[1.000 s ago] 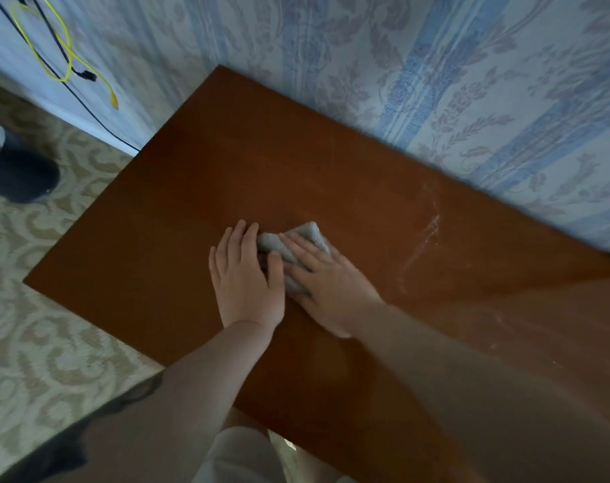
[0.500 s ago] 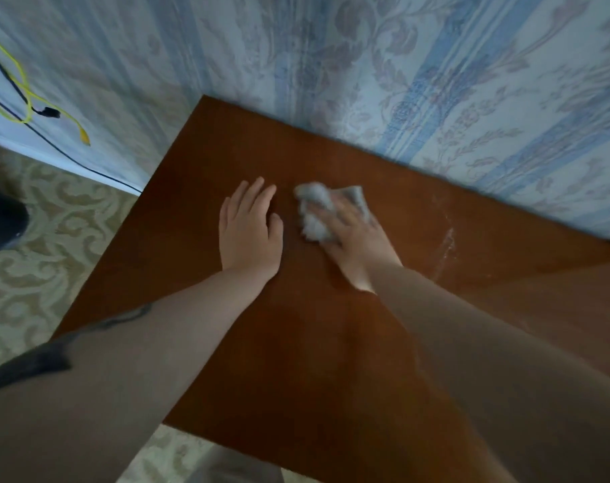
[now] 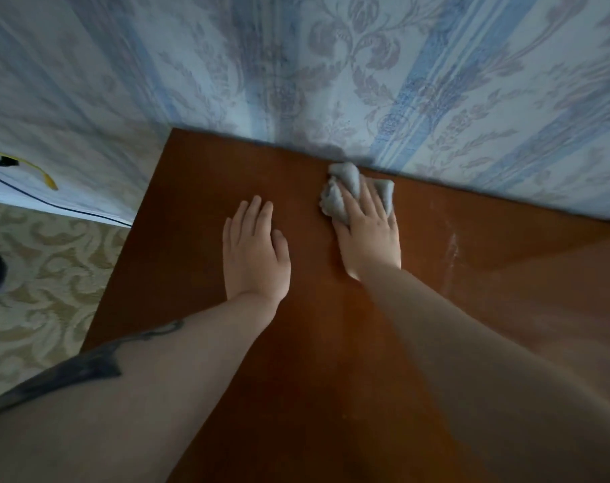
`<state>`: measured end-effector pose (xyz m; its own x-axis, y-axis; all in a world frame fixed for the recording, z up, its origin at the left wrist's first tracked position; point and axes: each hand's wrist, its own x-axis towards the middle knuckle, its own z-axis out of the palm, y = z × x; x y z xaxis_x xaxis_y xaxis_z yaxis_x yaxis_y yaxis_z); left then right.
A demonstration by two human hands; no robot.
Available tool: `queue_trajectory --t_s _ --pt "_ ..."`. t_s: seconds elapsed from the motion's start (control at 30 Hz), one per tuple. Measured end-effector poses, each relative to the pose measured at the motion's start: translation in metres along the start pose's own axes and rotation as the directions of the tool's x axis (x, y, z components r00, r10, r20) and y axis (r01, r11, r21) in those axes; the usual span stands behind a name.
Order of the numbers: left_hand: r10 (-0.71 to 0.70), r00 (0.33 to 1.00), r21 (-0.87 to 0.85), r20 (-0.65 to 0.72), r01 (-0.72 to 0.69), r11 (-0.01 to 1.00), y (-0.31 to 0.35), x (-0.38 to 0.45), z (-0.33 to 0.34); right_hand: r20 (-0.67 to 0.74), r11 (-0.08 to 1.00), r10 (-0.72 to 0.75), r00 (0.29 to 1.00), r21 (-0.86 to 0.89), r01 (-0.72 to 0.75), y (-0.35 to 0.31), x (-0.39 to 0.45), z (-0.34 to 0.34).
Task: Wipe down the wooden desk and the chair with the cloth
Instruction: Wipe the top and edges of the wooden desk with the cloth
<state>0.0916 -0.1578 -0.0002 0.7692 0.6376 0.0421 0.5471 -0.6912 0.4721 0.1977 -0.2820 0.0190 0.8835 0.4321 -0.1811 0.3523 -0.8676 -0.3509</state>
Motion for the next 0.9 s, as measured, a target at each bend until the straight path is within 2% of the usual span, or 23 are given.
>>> queue_trajectory --t_s 0.07,0.1,0.17,0.2,0.23,0.27,0.3,0.33,0.37,0.4,0.43,0.47,0.5,0.53,0.6,0.63,0.67,0.7,0.77,0.8,0.83,0.87,0.9 --pt "0.009 1.000 -0.007 -0.016 -0.009 1.000 -0.001 -0.001 0.002 -0.046 0.990 0.132 0.990 -0.038 -0.134 -0.021 -0.026 0.017" --pt "0.020 0.999 -0.012 -0.028 -0.021 1.000 -0.001 -0.001 0.002 -0.008 0.995 0.088 0.996 -0.054 -0.088 -0.034 -0.035 0.023" --pt "0.023 0.999 -0.031 -0.040 -0.024 0.999 -0.002 0.000 0.001 0.096 0.977 -0.200 0.975 -0.056 0.206 -0.050 -0.035 0.022" --pt "0.007 0.999 -0.040 -0.034 -0.009 0.999 -0.001 0.000 0.000 0.157 0.931 -0.350 0.924 -0.055 0.362 -0.049 -0.023 0.014" --pt "-0.005 1.000 -0.038 -0.026 0.004 0.999 -0.001 0.001 -0.001 0.234 0.879 -0.445 0.864 -0.069 0.472 -0.042 -0.004 0.005" --pt "-0.007 1.000 -0.029 -0.023 0.006 1.000 0.000 0.001 -0.001 0.284 0.854 -0.474 0.833 -0.080 0.513 -0.031 0.015 -0.003" --pt "-0.001 1.000 -0.020 -0.021 0.000 1.000 0.000 0.001 -0.001 0.295 0.878 -0.425 0.856 -0.094 0.469 -0.019 0.031 -0.012" --pt "0.004 1.000 -0.014 -0.016 -0.004 1.000 0.001 0.000 -0.001 0.237 0.933 -0.320 0.917 -0.093 0.349 -0.004 0.041 -0.017" --pt "0.005 1.000 -0.009 -0.008 -0.005 1.000 0.001 0.000 -0.001 0.120 0.980 -0.182 0.976 -0.062 0.190 0.007 0.043 -0.018" --pt "0.005 1.000 -0.003 -0.002 -0.005 1.000 0.001 -0.001 0.000 -0.015 0.999 -0.042 0.999 -0.022 0.041 0.013 0.035 -0.014" --pt "0.006 1.000 0.001 -0.001 -0.006 1.000 0.000 -0.001 0.000 -0.111 0.998 0.061 0.992 -0.011 -0.063 0.011 0.022 -0.006" --pt "0.009 1.000 0.002 -0.006 -0.009 1.000 0.000 -0.001 0.001 -0.138 0.995 0.092 0.986 -0.026 -0.097 0.003 0.007 0.002" --pt "0.011 1.000 -0.001 -0.014 -0.011 1.000 0.000 -0.001 0.000 -0.094 0.998 0.031 0.995 -0.050 -0.036 -0.008 -0.009 0.009" --pt "0.015 1.000 -0.008 -0.022 -0.015 1.000 0.000 -0.001 0.000 -0.008 0.991 -0.117 0.993 -0.065 0.116 -0.017 -0.020 0.013" --pt "0.025 0.999 -0.017 -0.020 -0.025 1.000 0.000 -0.001 -0.001 0.164 0.894 -0.431 0.887 -0.055 0.445 -0.024 -0.019 0.006" --pt "0.024 1.000 -0.017 -0.016 -0.025 1.000 0.000 0.000 0.000 0.238 0.849 -0.498 0.834 -0.063 0.525 -0.018 -0.007 0.000" --pt "0.022 1.000 -0.017 -0.017 -0.022 1.000 0.000 0.000 0.000 0.274 0.850 -0.487 0.829 -0.068 0.522 -0.011 0.005 -0.005" --pt "0.020 1.000 -0.019 -0.020 -0.020 1.000 0.000 0.000 0.001 0.252 0.900 -0.404 0.879 -0.063 0.431 -0.001 0.013 -0.008" --pt "0.014 1.000 -0.028 -0.024 -0.015 0.999 0.001 -0.001 0.001 0.026 0.997 -0.069 0.997 0.024 0.069 0.010 0.003 -0.004" --pt "0.015 0.999 -0.036 -0.030 -0.016 0.999 0.000 -0.001 0.002 -0.083 0.993 0.106 0.991 0.062 -0.101 0.005 -0.014 0.002" --pt "0.017 0.999 -0.044 -0.032 -0.019 0.999 0.000 -0.001 0.002 -0.128 0.977 0.210 0.969 0.064 -0.203 -0.006 -0.036 0.011" --pt "0.018 0.999 -0.051 -0.029 -0.019 0.999 0.000 0.000 0.002 -0.107 0.975 0.222 0.969 0.035 -0.219 -0.021 -0.059 0.019" --pt "0.017 1.000 -0.059 -0.026 -0.018 0.998 0.000 0.000 0.002 -0.040 0.989 0.148 0.988 0.015 -0.147 -0.034 -0.077 0.025"
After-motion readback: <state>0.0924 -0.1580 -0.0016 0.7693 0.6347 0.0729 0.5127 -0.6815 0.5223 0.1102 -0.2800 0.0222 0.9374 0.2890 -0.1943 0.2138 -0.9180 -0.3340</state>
